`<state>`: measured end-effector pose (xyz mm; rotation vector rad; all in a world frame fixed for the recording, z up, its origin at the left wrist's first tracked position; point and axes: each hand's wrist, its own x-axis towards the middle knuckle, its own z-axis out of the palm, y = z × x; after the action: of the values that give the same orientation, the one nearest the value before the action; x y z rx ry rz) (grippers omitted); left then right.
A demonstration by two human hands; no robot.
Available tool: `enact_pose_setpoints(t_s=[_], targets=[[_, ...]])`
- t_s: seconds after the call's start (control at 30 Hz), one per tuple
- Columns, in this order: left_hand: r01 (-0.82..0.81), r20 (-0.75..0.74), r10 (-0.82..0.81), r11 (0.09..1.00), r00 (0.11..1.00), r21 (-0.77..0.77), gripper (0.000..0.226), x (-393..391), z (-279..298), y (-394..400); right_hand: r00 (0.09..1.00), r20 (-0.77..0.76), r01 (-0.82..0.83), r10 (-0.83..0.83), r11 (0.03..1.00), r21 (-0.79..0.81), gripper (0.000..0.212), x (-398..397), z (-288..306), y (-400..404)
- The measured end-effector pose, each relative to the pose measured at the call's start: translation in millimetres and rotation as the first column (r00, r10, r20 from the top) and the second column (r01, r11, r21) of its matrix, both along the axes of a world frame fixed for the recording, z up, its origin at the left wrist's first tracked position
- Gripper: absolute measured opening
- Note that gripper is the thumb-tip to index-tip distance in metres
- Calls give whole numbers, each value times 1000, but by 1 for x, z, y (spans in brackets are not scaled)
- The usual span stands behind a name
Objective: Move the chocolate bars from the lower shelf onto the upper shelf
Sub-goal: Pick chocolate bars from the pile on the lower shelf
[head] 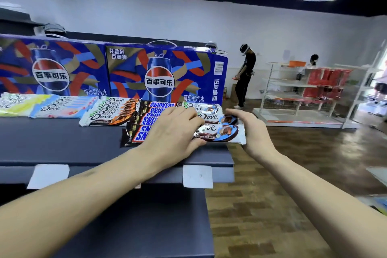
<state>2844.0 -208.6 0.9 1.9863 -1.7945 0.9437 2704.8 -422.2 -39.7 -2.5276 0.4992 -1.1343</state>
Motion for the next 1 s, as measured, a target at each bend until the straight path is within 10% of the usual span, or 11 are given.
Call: enact_pose_setpoints(t_s=[1.0], targets=[[-258,-129,298,931,946,259,43,41,20,-90,975,43,-221,219,919,326,76,75,1,-66]])
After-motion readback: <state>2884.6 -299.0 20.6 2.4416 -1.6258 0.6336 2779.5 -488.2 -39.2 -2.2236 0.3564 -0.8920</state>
